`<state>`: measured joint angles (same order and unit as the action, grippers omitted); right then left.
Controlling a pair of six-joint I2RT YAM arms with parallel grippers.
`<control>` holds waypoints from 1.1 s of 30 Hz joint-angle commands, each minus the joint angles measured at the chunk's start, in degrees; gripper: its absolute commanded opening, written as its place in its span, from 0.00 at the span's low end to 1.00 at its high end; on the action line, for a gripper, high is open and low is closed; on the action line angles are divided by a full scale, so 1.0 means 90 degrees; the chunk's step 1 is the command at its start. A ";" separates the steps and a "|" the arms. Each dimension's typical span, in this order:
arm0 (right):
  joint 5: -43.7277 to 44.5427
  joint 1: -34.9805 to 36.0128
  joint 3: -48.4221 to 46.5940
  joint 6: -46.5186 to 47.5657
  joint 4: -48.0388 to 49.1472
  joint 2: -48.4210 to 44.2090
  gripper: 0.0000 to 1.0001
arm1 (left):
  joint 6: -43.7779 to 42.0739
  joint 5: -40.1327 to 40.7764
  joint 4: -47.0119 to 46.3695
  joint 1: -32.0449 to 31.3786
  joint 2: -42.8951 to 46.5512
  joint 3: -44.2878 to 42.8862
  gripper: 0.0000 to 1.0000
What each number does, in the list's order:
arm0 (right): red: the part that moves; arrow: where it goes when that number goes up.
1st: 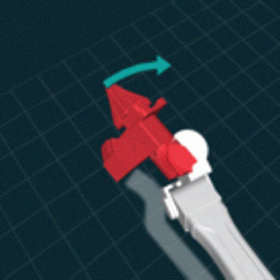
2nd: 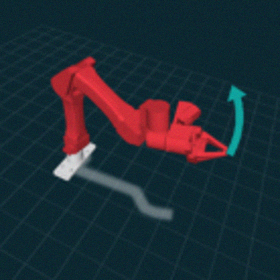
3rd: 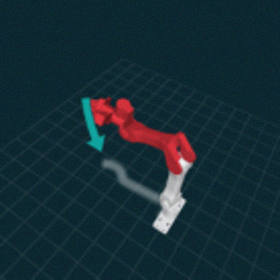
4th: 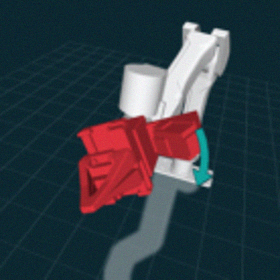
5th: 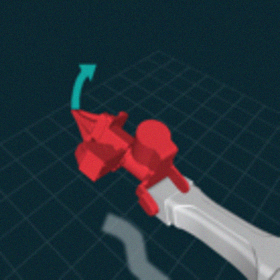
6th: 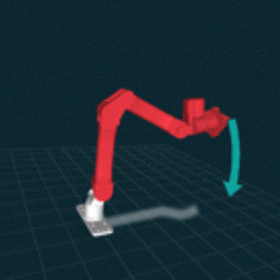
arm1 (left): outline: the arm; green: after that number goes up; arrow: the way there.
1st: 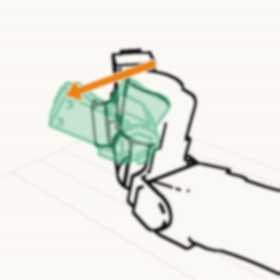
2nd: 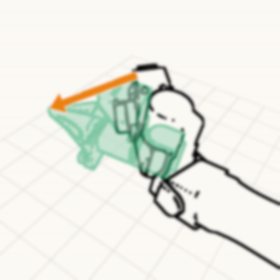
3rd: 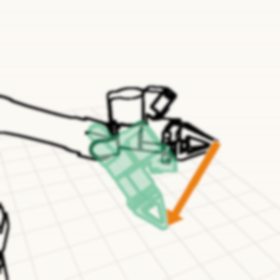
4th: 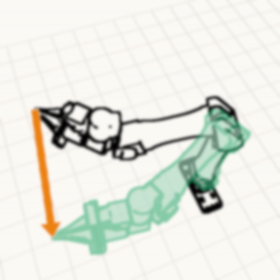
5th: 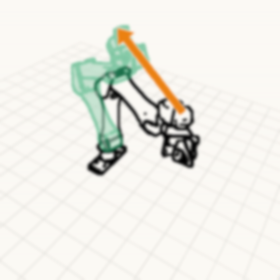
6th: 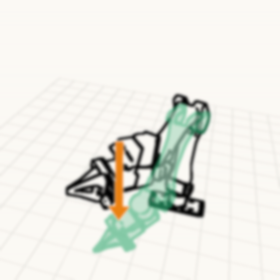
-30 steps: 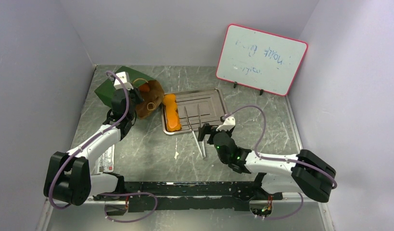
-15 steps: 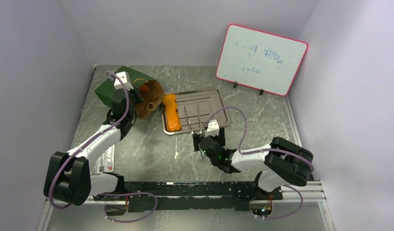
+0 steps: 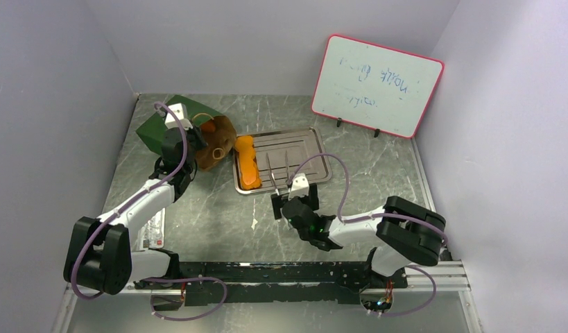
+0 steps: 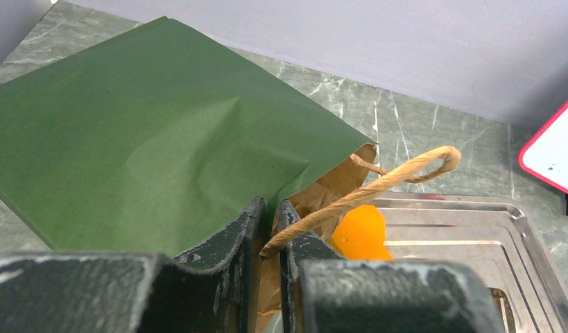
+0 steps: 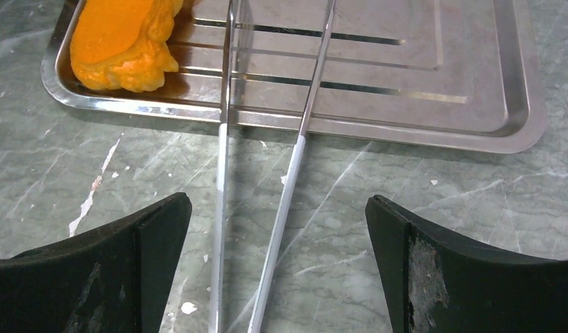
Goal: Take the fake bread out of the paper bag
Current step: Pick up the clamp from the container.
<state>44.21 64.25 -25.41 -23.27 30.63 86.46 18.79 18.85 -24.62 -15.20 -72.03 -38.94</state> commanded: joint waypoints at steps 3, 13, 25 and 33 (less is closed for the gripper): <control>0.0177 0.0071 -0.0182 -0.0057 0.0381 0.0252 1.00 | -0.0104 0.0049 -0.0306 0.0048 -0.0034 -0.0110 0.07; 0.0077 0.0035 -0.0251 -0.0183 0.0920 0.0904 0.94 | -0.0114 0.0034 -0.0389 0.0058 -0.0109 -0.0087 0.07; -0.0307 -0.0256 -0.0312 -0.0324 0.1298 0.1385 0.76 | -0.0108 0.0024 -0.0428 0.0058 -0.0185 -0.0068 0.07; -0.0483 -0.0327 -0.0370 -0.0395 0.1429 0.1686 0.64 | -0.0137 0.0032 -0.0437 0.0058 -0.0223 -0.0095 0.07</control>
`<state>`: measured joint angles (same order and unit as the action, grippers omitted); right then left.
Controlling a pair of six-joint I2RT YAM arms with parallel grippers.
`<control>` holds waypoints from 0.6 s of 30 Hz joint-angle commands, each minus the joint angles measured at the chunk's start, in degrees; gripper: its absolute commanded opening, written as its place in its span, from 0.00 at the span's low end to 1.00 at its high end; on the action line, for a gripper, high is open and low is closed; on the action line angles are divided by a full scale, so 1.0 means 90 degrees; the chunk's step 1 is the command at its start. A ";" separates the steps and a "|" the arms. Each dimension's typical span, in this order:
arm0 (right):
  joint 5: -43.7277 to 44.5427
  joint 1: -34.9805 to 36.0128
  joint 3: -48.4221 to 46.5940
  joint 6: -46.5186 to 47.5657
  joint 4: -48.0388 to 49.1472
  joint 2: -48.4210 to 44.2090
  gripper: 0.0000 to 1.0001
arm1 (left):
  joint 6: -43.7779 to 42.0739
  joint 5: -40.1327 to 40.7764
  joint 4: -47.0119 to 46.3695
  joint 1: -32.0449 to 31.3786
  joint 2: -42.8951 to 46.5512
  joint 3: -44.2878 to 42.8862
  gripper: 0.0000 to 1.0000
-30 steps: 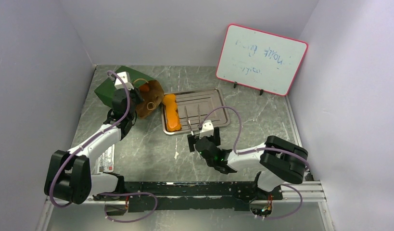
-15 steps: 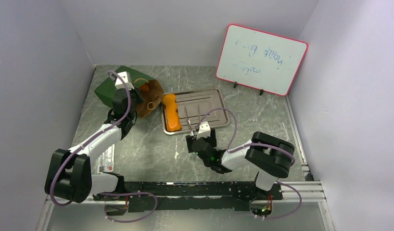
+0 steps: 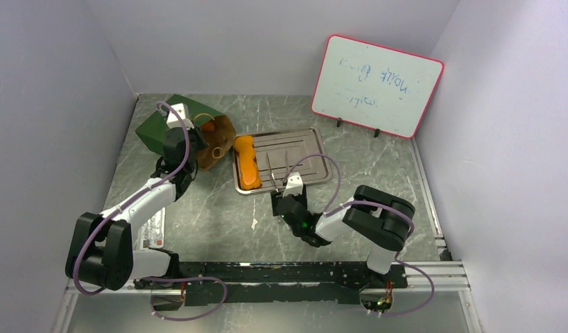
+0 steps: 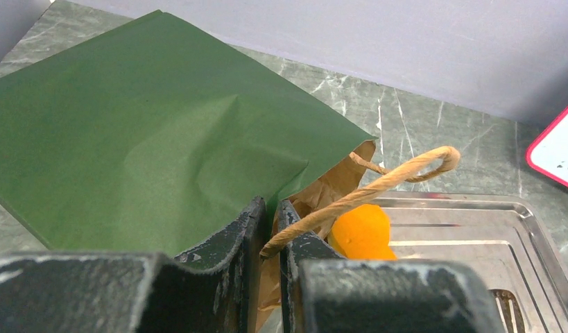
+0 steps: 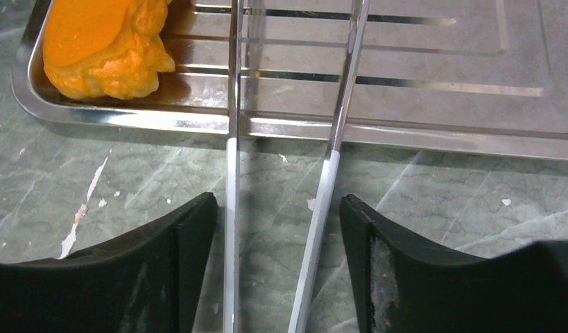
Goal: Take the fake bread out of the paper bag
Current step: Pick up the clamp from the container.
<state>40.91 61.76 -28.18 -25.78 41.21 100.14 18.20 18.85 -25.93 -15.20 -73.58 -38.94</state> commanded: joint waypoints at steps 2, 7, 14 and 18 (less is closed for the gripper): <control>-0.0188 -0.0069 -0.0061 -0.0115 0.0234 0.0167 0.46 | -0.0071 0.0034 -0.0288 0.0058 -0.0056 -0.0092 0.07; -0.0390 -0.0113 -0.0029 -0.0219 0.0072 0.0027 0.26 | -0.0042 0.0016 -0.0273 0.0058 -0.0054 -0.0099 0.07; -0.0379 -0.0103 0.0075 -0.0507 -0.0605 -0.0661 0.22 | -0.0003 0.0005 -0.0287 0.0058 -0.0057 -0.0013 0.07; -0.0453 -0.0103 0.0149 -0.0689 -0.1053 -0.1233 0.19 | 0.0026 -0.0046 -0.0393 0.0058 -0.0037 0.0083 0.07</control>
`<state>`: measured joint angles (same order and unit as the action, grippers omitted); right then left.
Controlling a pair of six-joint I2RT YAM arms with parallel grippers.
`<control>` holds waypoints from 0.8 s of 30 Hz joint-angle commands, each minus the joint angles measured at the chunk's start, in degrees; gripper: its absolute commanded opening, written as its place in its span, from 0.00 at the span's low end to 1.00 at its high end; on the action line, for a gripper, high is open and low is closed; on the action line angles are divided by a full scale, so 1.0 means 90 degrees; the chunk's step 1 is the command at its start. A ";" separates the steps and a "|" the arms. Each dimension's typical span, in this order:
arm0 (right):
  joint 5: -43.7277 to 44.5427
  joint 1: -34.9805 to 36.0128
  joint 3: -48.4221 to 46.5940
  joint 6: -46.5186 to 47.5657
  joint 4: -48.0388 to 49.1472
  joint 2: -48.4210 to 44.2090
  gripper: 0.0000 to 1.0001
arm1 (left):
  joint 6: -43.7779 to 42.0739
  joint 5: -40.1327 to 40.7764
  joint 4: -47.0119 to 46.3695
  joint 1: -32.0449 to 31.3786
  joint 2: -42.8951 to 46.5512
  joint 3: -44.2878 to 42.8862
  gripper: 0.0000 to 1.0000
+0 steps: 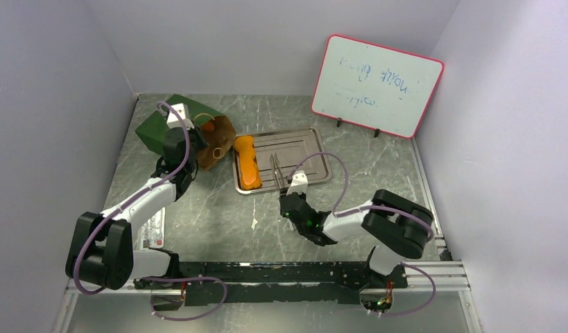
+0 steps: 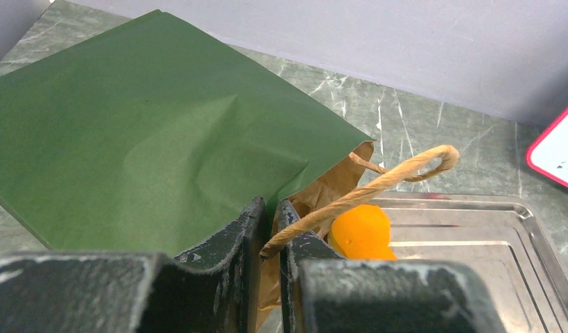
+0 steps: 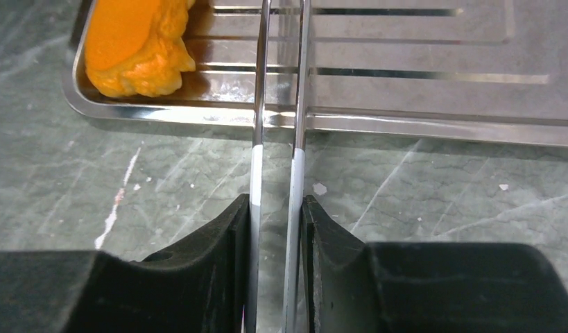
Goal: Take the fake bread out of the paper bag
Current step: Pick up the clamp from the container, then take out the fake bread from the paper bag.
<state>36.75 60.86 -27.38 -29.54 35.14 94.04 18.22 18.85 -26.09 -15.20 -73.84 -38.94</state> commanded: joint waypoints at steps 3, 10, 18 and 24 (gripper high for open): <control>-0.0036 0.0008 0.0082 -0.0439 -0.0745 -0.1052 0.18 | 0.0046 -0.0098 -0.0492 0.0058 0.0053 0.0203 0.07; -0.0361 0.0068 -0.0105 -0.0601 -0.1622 -0.1892 0.14 | 0.0165 -0.0162 -0.0565 0.0058 0.0265 0.0449 0.07; -0.0704 0.0249 -0.0876 -0.0805 -0.2407 -0.2176 0.12 | 0.0248 -0.0220 -0.0646 0.0058 0.0428 0.0669 0.07; -0.1061 0.0487 -0.1721 -0.0927 -0.2700 -0.1737 0.12 | 0.0251 -0.0238 -0.0519 0.0058 0.0559 0.0713 0.07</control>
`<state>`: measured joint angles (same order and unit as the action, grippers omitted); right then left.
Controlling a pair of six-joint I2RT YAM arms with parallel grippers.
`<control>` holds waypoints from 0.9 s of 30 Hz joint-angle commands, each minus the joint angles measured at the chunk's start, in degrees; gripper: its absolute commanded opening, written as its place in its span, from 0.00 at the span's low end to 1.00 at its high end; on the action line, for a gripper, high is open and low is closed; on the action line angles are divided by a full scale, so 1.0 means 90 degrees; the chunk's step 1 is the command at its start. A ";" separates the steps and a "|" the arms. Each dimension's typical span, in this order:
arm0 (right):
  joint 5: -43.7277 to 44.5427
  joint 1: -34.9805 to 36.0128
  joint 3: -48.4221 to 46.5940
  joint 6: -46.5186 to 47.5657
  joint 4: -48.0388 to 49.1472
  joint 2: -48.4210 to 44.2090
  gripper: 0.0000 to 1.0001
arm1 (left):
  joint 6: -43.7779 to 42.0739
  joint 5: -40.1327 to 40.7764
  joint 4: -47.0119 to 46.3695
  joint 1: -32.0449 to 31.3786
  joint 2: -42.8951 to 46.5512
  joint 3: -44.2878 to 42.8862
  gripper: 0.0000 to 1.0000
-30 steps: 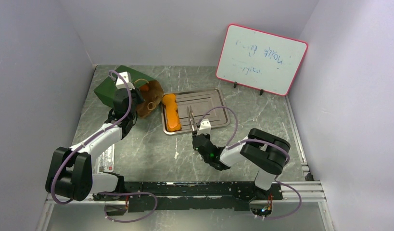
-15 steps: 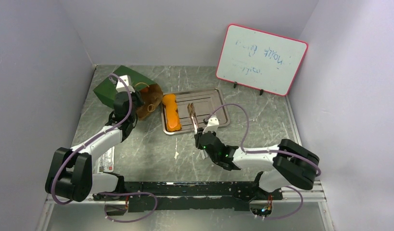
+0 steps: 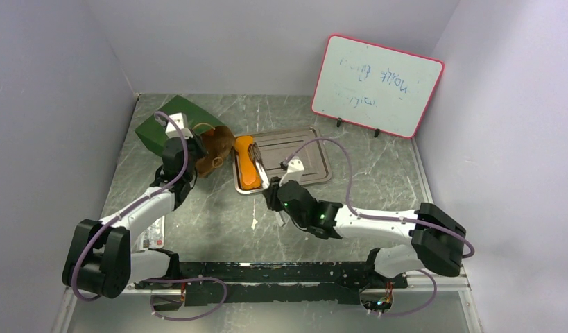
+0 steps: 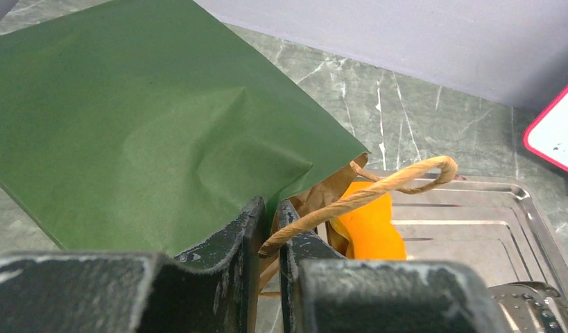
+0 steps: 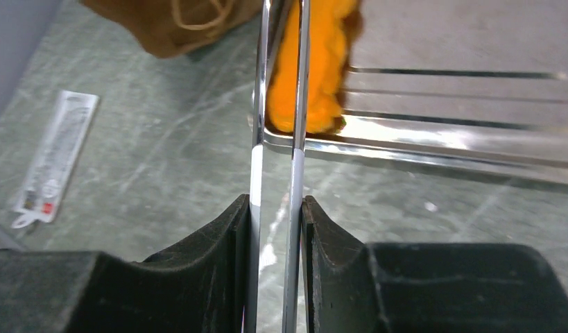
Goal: Take the fake bread out of the paper bag
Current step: Take out the fake bread from the paper bag.
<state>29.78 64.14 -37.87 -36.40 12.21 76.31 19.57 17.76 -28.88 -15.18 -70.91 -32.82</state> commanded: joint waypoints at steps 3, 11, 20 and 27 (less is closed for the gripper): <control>-0.0532 0.0199 -0.1000 -0.0215 -0.0245 0.0583 0.12 | 0.0101 -0.0119 -0.0117 0.0056 0.0312 0.0048 0.07; -0.1135 0.0279 -0.1888 -0.0444 -0.0341 0.1458 0.11 | 0.0325 -0.0147 -0.0074 0.0056 0.0443 0.0175 0.07; -0.1684 0.0282 -0.2871 -0.0621 -0.0422 0.2323 0.11 | 0.0386 -0.0128 0.0012 0.0056 0.0588 0.0228 0.07; -0.1930 0.0233 -0.3605 -0.0702 -0.0568 0.3004 0.12 | 0.0398 -0.0126 0.0109 0.0056 0.0721 0.0214 0.07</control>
<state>14.26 66.43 -66.41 -41.65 6.98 100.77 22.13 17.58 -27.27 -15.18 -66.26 -31.16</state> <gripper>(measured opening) 0.284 0.072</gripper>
